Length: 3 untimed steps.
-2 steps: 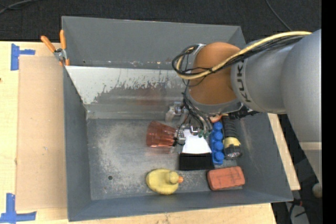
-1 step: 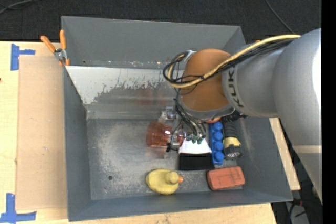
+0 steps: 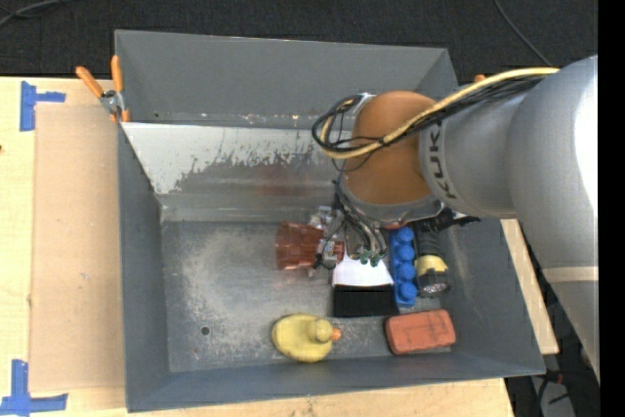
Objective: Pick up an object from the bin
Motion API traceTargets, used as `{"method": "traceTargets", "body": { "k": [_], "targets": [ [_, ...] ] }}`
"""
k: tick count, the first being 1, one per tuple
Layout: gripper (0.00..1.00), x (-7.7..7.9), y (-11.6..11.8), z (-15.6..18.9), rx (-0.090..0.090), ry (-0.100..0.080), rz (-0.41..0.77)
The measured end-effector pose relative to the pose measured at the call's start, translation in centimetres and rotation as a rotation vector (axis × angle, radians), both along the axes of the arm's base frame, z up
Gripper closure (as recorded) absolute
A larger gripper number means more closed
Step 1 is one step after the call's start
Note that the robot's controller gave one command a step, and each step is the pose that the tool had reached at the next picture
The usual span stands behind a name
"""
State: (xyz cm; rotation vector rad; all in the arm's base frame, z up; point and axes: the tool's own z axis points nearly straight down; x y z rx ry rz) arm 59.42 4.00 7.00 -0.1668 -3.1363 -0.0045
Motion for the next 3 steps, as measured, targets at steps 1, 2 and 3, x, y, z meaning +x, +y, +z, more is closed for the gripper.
{"method": "traceTargets", "body": {
  "k": [1, 2, 3],
  "targets": [
    [1.00, 0.0, 0.0, 0.0, 0.000, 0.000, 0.000],
    [1.00, 0.1, 2.4, 7.1, 0.000, 0.007, -0.013],
    [1.00, -1.2, 1.6, 11.6, 0.001, 0.014, -0.018]
  ]
}}
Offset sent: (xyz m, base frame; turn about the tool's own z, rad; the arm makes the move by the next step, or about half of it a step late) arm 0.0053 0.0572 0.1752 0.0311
